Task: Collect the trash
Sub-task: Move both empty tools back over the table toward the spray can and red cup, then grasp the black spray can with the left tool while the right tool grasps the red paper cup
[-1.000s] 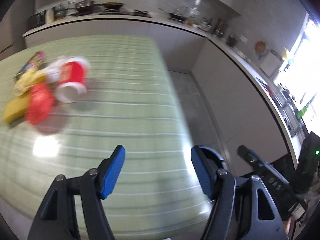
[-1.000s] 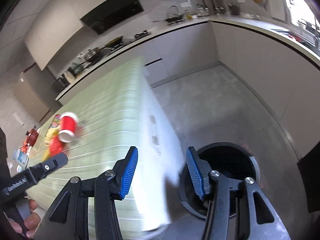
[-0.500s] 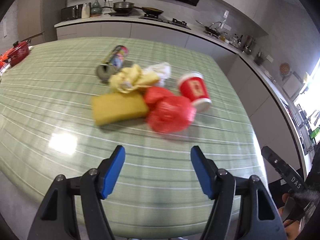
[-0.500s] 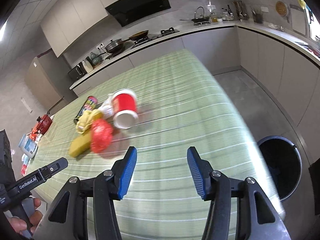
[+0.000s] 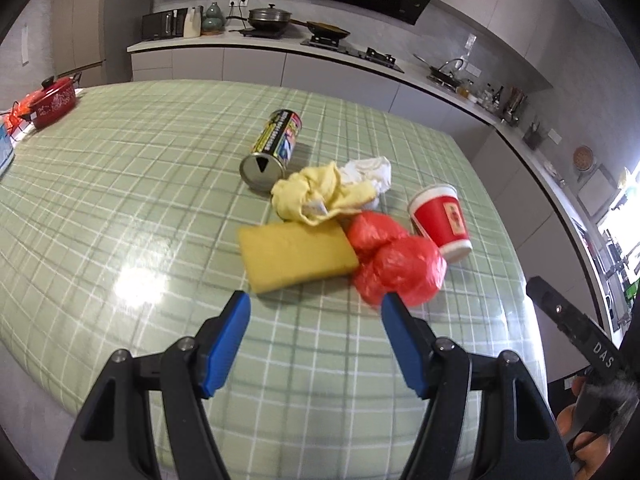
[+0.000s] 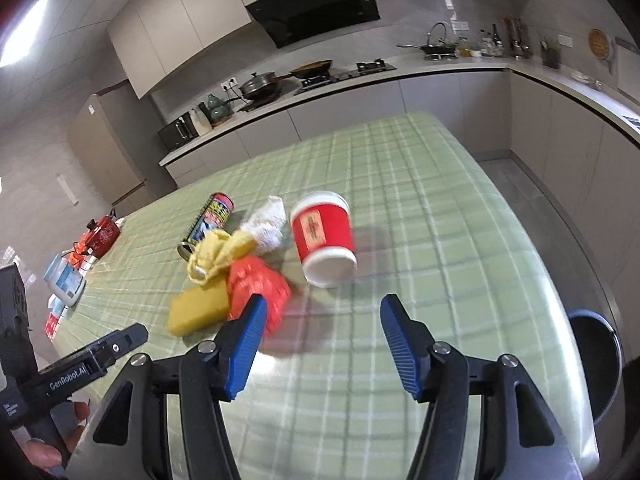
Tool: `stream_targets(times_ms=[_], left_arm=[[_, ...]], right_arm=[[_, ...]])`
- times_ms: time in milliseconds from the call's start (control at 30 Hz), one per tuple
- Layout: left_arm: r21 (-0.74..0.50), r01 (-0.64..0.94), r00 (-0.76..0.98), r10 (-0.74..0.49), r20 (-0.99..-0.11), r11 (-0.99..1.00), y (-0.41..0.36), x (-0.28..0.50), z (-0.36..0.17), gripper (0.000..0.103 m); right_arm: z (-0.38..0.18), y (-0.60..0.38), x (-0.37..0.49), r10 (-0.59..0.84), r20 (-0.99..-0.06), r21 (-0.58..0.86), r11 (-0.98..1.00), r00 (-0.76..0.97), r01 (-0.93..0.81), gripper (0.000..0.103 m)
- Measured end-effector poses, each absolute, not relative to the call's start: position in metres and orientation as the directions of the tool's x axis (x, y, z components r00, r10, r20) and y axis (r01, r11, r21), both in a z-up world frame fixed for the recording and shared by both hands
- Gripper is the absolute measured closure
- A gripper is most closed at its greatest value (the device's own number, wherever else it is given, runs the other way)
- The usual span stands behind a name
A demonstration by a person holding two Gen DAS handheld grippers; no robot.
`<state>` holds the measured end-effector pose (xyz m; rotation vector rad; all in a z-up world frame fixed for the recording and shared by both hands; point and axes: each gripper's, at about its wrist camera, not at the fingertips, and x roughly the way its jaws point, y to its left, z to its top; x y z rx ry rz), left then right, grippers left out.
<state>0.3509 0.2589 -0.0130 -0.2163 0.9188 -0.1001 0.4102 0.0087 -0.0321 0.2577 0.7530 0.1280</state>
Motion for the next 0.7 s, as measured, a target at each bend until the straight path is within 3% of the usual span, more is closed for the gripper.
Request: stream_targets(times_ms=[333,700], left_arm=[[-0.167,-0.028,0.62,-0.114,-0.776,0.985,0.259,0.393,-0.007,0.034],[-0.15,0.041,0.602,-0.145,-0.785,0.988,0.274,0.444,-0.011,0.034]], right_arm=[[-0.029,0.014,0.461,0.239,-0.656,0.285,0.957,0.716,-0.058,0.04],[-0.033,0.025,0.491,0.16,-0.678,0.256,0.966,0.718,0.026,0.035]])
